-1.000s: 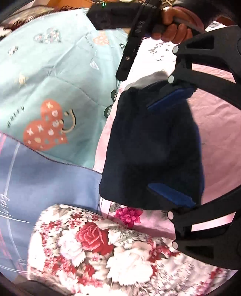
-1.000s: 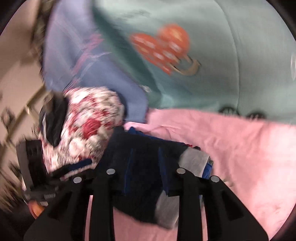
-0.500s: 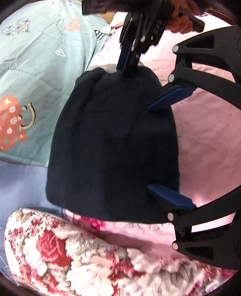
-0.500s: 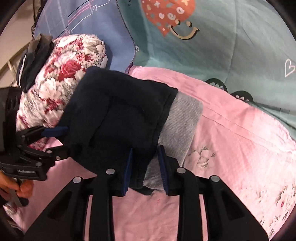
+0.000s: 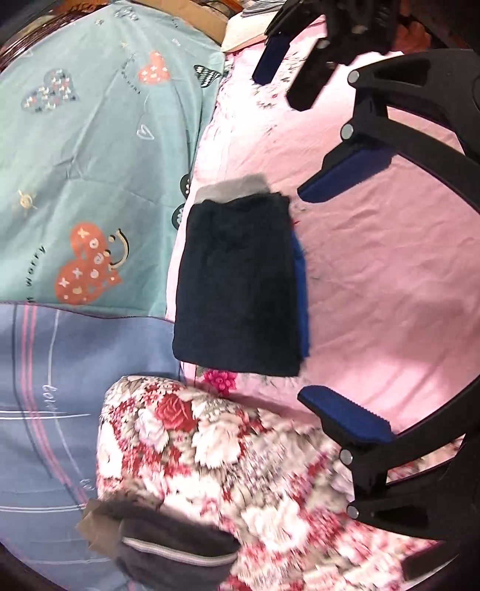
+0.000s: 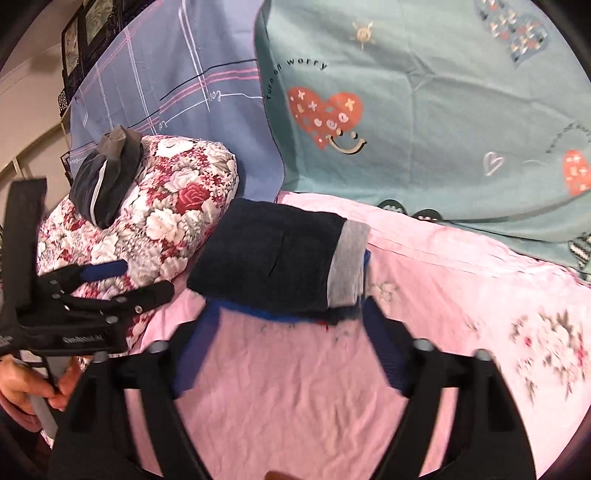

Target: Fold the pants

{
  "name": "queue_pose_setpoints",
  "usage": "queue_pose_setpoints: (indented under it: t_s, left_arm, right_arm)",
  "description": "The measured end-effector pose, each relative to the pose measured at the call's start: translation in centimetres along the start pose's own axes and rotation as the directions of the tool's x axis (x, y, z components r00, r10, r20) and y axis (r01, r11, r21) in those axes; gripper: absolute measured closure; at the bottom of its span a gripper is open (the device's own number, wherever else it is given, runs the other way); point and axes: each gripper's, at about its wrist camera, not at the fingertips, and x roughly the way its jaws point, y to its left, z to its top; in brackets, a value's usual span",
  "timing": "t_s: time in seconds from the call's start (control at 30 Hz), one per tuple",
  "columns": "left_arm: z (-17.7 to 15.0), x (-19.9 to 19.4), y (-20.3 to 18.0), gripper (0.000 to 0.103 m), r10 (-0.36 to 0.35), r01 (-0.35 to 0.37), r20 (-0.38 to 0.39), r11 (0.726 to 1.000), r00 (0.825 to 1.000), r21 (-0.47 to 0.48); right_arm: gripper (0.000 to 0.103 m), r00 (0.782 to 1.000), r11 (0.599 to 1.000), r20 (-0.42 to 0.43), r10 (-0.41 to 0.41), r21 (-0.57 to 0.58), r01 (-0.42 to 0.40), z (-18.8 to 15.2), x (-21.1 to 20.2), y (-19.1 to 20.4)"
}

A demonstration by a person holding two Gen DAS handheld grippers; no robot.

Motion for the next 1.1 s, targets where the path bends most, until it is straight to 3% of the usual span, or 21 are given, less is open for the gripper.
queue_pose_setpoints:
  t_s: [0.13, 0.27, 0.57, 1.1]
  left_arm:
    - [-2.0, -3.2, -0.2, 0.002, 0.009, -0.009, 0.011, 1.000, 1.000, -0.002]
    - [-3.9, -5.1, 0.1, 0.002, 0.007, -0.007, -0.026, 1.000, 1.000, -0.004]
    - [-7.1, -9.1, 0.8, 0.002, 0.043, -0.043, -0.018, 0.999, 0.999, -0.005]
    - [-8.2, -10.5, -1.0, 0.002, 0.008, -0.007, -0.019, 0.999, 1.000, 0.039]
  right_arm:
    - [0.001, 1.000, 1.000, -0.009, -0.018, 0.021, 0.018, -2.0, -2.5, 1.2]
    - [0.001, 0.999, 0.999, -0.036, -0.037, 0.031, 0.038, -3.9, -4.2, 2.0]
    - [0.001, 0.992, 0.996, -0.081, -0.092, 0.007, 0.093, -6.6, -6.0, 3.9]
    - [0.001, 0.991, 0.995, -0.087, -0.098, 0.010, 0.099, -7.9, -7.4, 4.7]
